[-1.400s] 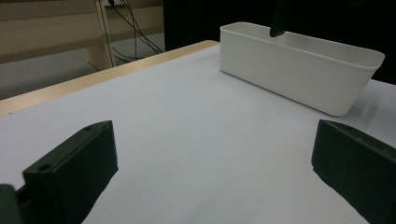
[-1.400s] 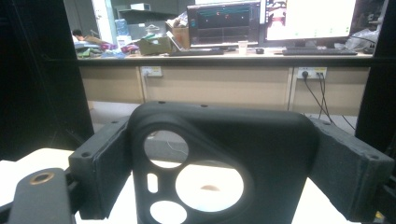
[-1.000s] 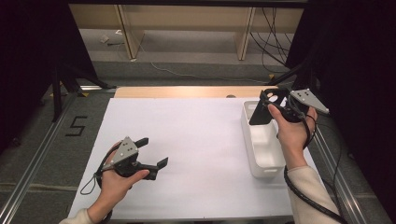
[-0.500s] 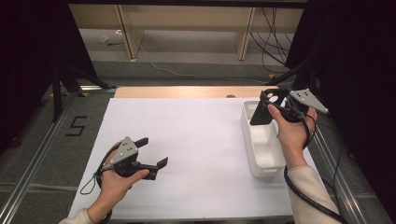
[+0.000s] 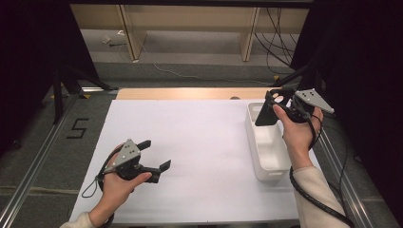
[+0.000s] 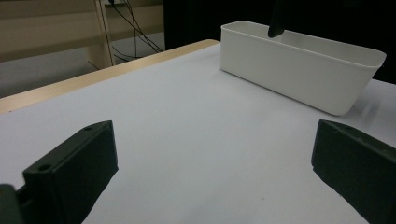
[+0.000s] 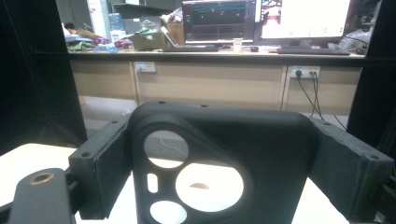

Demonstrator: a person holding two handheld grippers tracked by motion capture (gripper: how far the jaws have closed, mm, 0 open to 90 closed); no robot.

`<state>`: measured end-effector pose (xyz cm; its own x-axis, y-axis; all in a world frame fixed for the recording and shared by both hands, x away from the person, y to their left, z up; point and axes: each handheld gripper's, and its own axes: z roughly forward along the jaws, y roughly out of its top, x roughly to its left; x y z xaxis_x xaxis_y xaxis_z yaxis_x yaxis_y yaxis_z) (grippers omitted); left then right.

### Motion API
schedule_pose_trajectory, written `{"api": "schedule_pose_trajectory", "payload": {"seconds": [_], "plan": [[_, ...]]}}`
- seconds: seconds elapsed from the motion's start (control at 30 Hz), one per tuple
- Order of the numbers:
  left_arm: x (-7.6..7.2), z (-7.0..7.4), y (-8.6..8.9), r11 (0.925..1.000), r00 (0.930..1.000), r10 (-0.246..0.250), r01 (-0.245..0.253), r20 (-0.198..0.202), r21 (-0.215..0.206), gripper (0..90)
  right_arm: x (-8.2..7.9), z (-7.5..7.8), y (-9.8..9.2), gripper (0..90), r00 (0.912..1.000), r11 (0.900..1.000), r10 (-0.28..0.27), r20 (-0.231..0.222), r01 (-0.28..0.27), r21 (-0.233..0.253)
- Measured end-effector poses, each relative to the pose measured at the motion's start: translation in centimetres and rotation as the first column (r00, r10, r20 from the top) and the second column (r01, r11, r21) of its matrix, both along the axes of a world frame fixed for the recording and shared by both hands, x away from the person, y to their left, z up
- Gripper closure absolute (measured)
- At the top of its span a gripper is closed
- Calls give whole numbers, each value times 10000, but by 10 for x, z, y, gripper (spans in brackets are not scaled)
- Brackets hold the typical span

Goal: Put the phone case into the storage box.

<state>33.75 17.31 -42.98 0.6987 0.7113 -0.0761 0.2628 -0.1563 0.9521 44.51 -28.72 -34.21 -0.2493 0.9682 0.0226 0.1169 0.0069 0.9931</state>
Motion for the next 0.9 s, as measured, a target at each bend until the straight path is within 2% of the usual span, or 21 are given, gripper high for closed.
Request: {"api": "schedule_pose_trajectory", "payload": {"seconds": [0.9], "plan": [[0, 0, 1, 10000, 10000, -14, 14, 3, -4, 0, 18, -3, 6, 146, 10000, 10000, 49, -79, -49, 70]]}}
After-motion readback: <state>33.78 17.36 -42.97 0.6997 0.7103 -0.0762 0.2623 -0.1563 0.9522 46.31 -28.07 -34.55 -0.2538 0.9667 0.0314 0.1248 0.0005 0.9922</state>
